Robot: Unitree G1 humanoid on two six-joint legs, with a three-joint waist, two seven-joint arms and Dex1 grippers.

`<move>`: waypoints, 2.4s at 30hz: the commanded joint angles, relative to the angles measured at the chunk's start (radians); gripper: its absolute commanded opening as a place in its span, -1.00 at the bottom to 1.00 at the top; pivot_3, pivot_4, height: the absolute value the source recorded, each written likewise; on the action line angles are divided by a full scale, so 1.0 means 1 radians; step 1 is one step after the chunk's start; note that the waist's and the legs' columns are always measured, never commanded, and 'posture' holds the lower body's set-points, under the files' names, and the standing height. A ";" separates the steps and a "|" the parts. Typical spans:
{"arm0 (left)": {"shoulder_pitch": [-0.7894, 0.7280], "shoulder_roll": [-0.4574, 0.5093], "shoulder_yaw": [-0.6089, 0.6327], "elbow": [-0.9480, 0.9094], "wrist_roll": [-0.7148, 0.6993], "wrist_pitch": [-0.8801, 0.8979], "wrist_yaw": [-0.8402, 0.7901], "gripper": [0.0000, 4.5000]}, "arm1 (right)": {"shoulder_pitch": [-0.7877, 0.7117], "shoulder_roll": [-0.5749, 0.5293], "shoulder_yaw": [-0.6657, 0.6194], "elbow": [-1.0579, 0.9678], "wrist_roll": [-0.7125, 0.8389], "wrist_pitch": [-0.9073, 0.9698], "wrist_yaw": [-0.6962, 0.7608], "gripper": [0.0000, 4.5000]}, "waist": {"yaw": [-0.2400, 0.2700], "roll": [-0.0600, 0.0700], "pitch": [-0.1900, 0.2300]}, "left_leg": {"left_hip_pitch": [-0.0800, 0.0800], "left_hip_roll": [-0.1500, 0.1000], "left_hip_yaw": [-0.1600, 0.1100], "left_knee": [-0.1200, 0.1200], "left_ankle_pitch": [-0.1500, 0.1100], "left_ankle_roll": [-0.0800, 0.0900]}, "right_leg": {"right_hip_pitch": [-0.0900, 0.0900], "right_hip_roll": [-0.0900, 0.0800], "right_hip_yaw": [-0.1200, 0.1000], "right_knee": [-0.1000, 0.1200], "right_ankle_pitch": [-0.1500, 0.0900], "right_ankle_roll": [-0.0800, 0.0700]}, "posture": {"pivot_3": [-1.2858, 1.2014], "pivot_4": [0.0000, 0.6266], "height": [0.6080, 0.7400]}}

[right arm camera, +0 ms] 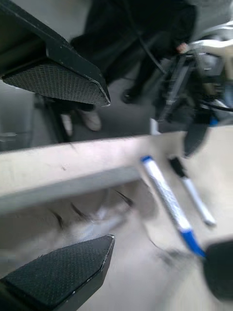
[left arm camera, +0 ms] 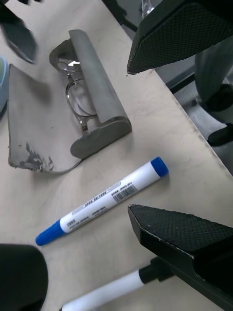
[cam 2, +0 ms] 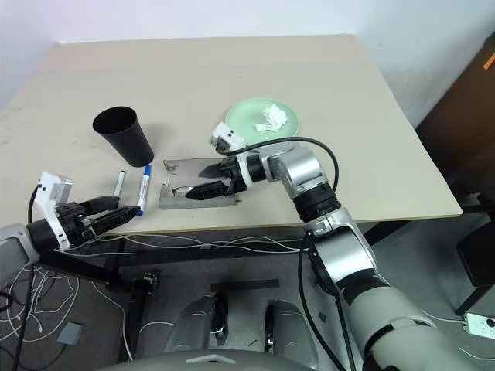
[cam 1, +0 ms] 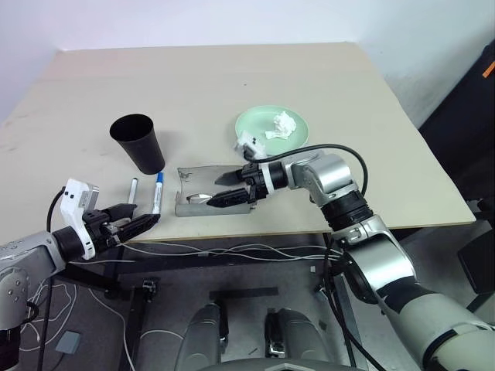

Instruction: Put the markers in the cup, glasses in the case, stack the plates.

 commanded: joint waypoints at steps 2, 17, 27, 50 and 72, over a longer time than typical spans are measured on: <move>0.003 -0.005 0.030 -0.010 -0.008 -0.019 0.007 1.00 | -0.108 0.013 -0.068 0.188 -0.001 -0.123 -0.079 0.98 | -0.002 0.000 0.000 | 0.000 0.000 0.000 0.000 0.000 0.000 | 0.000 0.000 0.000 0.000 0.000 0.000 | 0.03 -0.52 1.00; -0.004 -0.015 0.009 -0.008 -0.002 -0.026 0.018 1.00 | -0.222 0.058 -0.094 0.603 -0.065 -0.293 -0.080 0.98 | -0.001 0.000 0.000 | 0.000 0.000 0.001 0.000 0.001 0.001 | 0.001 0.000 0.000 0.000 0.000 0.000 | 0.03 -0.52 1.00; -0.026 -0.006 0.000 0.011 0.003 -0.025 0.010 1.00 | -0.161 0.044 -0.055 0.442 -0.062 -0.181 0.030 0.98 | -0.001 0.000 0.000 | 0.000 0.000 0.001 0.000 0.001 0.001 | 0.001 0.000 0.000 0.000 0.000 0.000 | 0.03 -0.52 1.00; -0.043 0.061 0.062 0.019 0.024 0.050 0.076 1.00 | 0.143 -0.014 0.029 -0.158 0.032 0.028 -0.035 0.98 | 0.000 0.000 0.000 | 0.001 0.000 0.000 0.000 -0.001 -0.001 | 0.000 0.000 0.000 0.000 0.000 0.000 | 0.03 -0.52 1.00; -0.383 -0.040 -0.144 0.099 0.216 0.426 0.539 1.00 | 0.165 -0.093 0.011 -0.188 0.075 -0.007 -0.100 0.98 | 0.006 -0.003 0.000 | 0.001 0.000 0.001 0.001 0.001 0.001 | 0.001 0.000 0.001 0.000 0.001 0.002 | 0.03 -0.52 1.00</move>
